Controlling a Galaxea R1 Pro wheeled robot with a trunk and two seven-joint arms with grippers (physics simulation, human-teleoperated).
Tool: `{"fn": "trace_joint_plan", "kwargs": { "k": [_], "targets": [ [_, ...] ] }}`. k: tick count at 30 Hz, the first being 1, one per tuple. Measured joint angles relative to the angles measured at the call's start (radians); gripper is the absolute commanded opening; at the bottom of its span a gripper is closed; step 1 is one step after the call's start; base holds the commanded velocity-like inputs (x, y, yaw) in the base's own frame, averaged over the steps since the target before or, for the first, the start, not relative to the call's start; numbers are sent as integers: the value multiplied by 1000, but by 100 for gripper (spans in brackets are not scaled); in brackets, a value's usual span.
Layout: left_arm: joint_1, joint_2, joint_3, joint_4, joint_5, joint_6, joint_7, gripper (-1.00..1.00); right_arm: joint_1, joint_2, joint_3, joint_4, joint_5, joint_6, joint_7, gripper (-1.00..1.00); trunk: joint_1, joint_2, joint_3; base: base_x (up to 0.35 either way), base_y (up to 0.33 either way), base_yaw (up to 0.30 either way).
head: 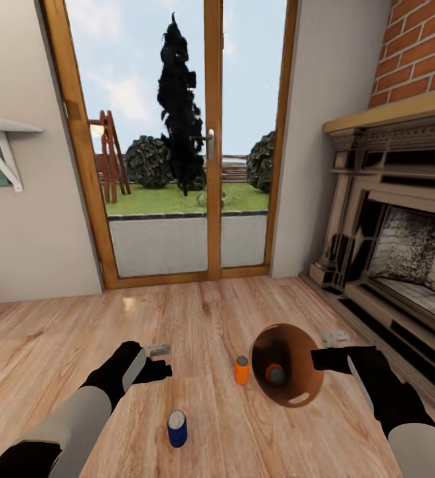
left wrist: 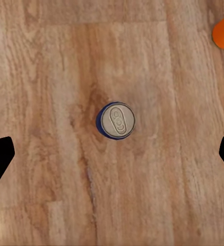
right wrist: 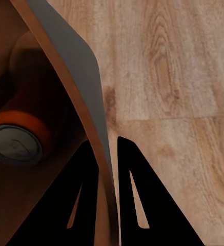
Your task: Put the three can of soda from the living room inside the tash can in the kitchen.
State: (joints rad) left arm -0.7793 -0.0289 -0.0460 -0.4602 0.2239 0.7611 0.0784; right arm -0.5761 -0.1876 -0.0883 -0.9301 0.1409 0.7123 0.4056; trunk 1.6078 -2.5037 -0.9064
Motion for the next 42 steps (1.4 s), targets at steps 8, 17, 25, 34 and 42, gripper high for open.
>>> {"fn": "trace_joint_plan", "kwargs": {
  "k": [8,17,25,34,42],
  "targets": [
    [0,0,0,0,0,-1,0,100,1,0,0,-3,1,0,0,-100,4,-2,-31,0,0,0],
    [0,0,0,0,0,-14,0,100,1,0,2,-3,1,0,0,-100,8,-4,-66,0,0,0],
    [0,-7,0,0,0,-20,0,100,1,-8,0,-4,4,0,0,-100,11,-6,-97,0,0,0],
    [0,-25,1,0,0,-26,0,100,-12,-36,-12,-186,-19,131,2,-100,15,-8,-131,0,0,0],
    [0,-32,1,0,0,-28,0,100,-13,-63,-12,-322,-11,240,5,-100,19,-10,-162,0,0,0]
  ]
}}
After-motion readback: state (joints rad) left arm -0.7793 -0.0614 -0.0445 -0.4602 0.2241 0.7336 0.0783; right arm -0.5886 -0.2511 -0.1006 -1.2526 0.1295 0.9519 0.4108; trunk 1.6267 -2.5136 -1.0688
